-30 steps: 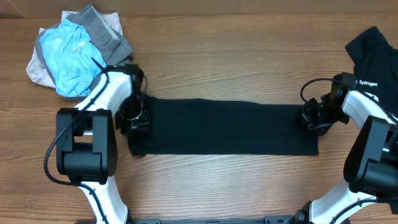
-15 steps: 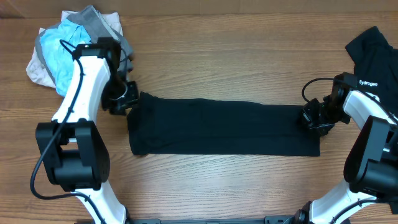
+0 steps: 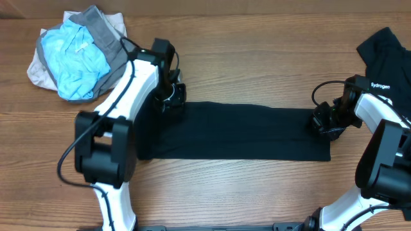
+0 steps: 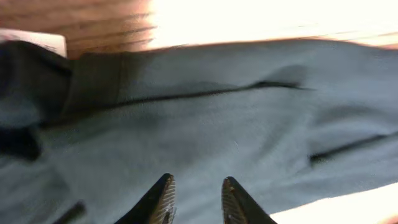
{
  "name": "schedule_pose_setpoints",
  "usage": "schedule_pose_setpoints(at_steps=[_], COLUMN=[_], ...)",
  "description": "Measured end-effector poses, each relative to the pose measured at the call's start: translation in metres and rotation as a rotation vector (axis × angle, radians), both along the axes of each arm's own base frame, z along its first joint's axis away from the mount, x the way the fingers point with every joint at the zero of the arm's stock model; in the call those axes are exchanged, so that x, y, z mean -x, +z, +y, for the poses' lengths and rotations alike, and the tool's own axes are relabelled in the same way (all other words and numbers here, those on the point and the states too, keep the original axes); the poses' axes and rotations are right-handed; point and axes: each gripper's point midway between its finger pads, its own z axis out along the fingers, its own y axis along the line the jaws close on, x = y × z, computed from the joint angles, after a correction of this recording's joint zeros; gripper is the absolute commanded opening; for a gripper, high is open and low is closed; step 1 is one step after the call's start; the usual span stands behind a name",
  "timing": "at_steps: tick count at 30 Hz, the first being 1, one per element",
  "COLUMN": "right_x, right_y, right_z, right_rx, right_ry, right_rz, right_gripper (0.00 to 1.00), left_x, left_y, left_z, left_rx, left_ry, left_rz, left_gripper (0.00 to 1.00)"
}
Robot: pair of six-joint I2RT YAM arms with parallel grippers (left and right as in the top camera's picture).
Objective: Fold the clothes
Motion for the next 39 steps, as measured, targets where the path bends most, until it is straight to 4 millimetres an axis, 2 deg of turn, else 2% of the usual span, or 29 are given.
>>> schedule_pose_setpoints(at_steps=[4,7,11,14,21,27,33,39], right_x=[0.0,0.0,0.0,0.0,0.001,0.002,0.002,0.003], right_y=[0.0,0.0,0.0,0.0,0.0,0.0,0.001,0.003], right_z=[0.0,0.0,0.0,0.0,0.0,0.001,0.007,0.022], right_rx=[0.001,0.001,0.001,0.001,0.0,-0.003,0.028,0.082], right_ry=[0.007,0.01,0.011,0.013,0.013,0.015,0.047,0.101], right_rz=[-0.002,-0.003,-0.003,-0.004,-0.001,0.005,0.008,0.028], right_gripper=[0.04,0.04,0.04,0.04,0.04,0.04,0.04,0.04], left_x=[0.006,0.01,0.011,0.016,0.017,0.018,0.022,0.032], left_y=[-0.031,-0.045,-0.046,-0.045,-0.045,-0.045,-0.045,-0.043], left_z=[0.005,0.011,0.025,0.042,0.109,0.152,0.181,0.204], left_rx=[-0.022,-0.031,-0.056,-0.085,-0.159,-0.171,-0.181,-0.181], left_ry=[0.018,0.032,0.054,0.081,0.2,0.29,0.34,0.404], left_rz=[0.091,0.136,0.151,0.183,0.222,0.23,0.237,0.269], left_gripper=[0.26,0.28,0.31,0.34,0.37,0.37,0.36,0.34])
